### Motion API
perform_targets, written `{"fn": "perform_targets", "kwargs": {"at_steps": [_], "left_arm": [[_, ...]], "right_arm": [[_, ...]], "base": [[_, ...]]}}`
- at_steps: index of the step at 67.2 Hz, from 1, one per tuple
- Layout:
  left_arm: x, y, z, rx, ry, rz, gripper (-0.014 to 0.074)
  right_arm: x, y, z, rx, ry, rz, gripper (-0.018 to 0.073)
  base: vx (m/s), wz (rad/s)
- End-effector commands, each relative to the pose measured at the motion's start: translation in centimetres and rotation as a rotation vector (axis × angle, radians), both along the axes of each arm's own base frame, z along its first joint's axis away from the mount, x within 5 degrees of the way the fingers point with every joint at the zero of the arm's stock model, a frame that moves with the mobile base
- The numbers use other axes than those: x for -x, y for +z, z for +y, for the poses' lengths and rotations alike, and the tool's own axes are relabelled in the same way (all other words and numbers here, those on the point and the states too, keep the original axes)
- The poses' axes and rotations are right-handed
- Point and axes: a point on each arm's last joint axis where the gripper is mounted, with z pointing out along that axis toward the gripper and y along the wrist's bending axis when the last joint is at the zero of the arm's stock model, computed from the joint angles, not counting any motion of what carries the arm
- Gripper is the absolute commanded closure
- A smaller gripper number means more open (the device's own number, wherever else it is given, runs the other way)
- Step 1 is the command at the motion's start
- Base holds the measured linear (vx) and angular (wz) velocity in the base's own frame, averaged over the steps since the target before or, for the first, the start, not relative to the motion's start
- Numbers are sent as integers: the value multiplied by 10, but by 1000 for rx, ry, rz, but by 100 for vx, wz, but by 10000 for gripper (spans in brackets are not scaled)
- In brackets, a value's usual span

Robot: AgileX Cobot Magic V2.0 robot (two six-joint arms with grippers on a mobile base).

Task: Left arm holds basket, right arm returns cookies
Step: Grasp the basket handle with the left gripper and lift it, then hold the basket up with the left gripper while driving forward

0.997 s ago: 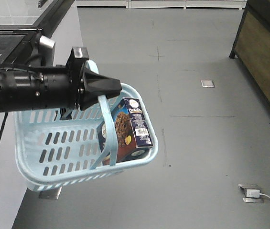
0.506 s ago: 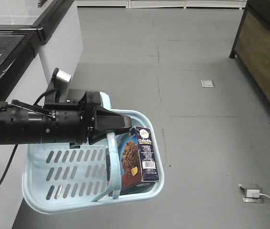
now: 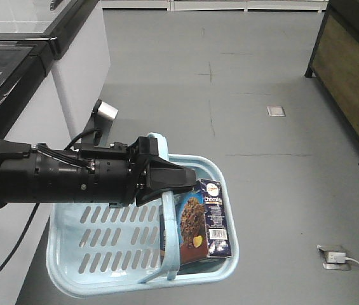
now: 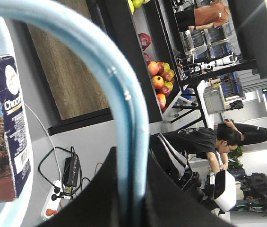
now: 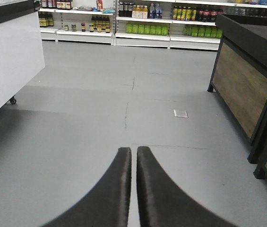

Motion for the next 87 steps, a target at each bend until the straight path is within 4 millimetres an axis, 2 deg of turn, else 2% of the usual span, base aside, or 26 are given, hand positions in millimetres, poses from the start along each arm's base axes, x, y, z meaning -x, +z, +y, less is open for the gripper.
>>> {"fn": "perform_targets", "kwargs": {"at_steps": [1,87], "left_arm": [[4,31,-1,143,21,-31,601],[1,28,0,106,57,-49,600]], "right_arm": [[-1,3,0,11,6,-67,556],[-1,3,0,11,6,-67,556]], "base": [[0,0],[0,0]]}}
